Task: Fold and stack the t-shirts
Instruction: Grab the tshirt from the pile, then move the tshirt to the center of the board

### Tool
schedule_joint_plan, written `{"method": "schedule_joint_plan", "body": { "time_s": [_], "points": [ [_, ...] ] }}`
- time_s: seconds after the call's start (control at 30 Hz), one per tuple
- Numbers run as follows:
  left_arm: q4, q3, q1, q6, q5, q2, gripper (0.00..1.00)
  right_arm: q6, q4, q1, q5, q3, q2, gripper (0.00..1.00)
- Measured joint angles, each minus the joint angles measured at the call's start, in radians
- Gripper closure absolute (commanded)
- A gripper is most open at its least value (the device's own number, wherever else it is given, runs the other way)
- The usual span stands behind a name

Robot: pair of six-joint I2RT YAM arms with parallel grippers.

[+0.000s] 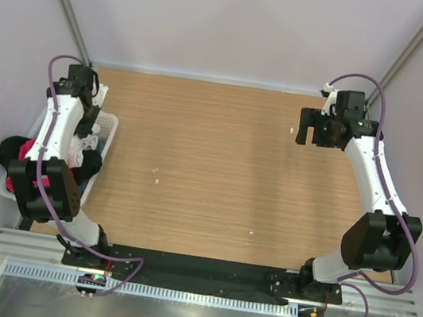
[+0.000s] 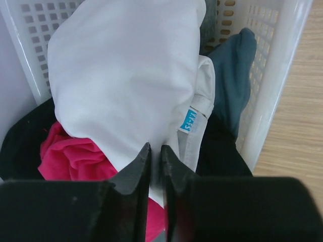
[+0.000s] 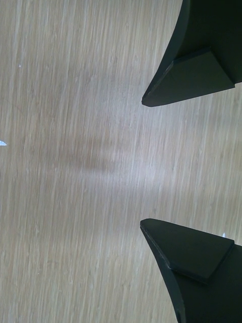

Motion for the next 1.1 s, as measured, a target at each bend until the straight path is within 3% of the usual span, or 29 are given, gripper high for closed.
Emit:
{"method": "schedule_joint_plan", "body": {
  "time_s": [0.03,0.3,0.57,0.7,1.1],
  "points": [
    [-0.002,0.0,0.0,0.003,0.001,0.002,1.0,0.0,0.0,0.0,0.0,-0.003,0.0,0.0],
    [-0.09,0.128,0.005,-0.019,0.071,0.057,1.0,-0.001,0.001,-0.005,0.001,-0.016,-0.003,0.0],
    [-0.092,0.752,-0.033,-0.089,0.178,0.075,1.0,-0.008,0.004,-0.014,0.006,-0.016,-0.024,0.0],
    [-0.047,0.94,-0.144,-0.091,0.22,0.068,1.0,-0.011,0.004,-0.018,0.011,-0.016,-0.032,0.0],
    [-0.078,0.963,-0.629,-0.054,0.335,0.168,1.0,-0.024,0.003,-0.086,0.045,-0.037,-0.151,0.0]
  ]
}}
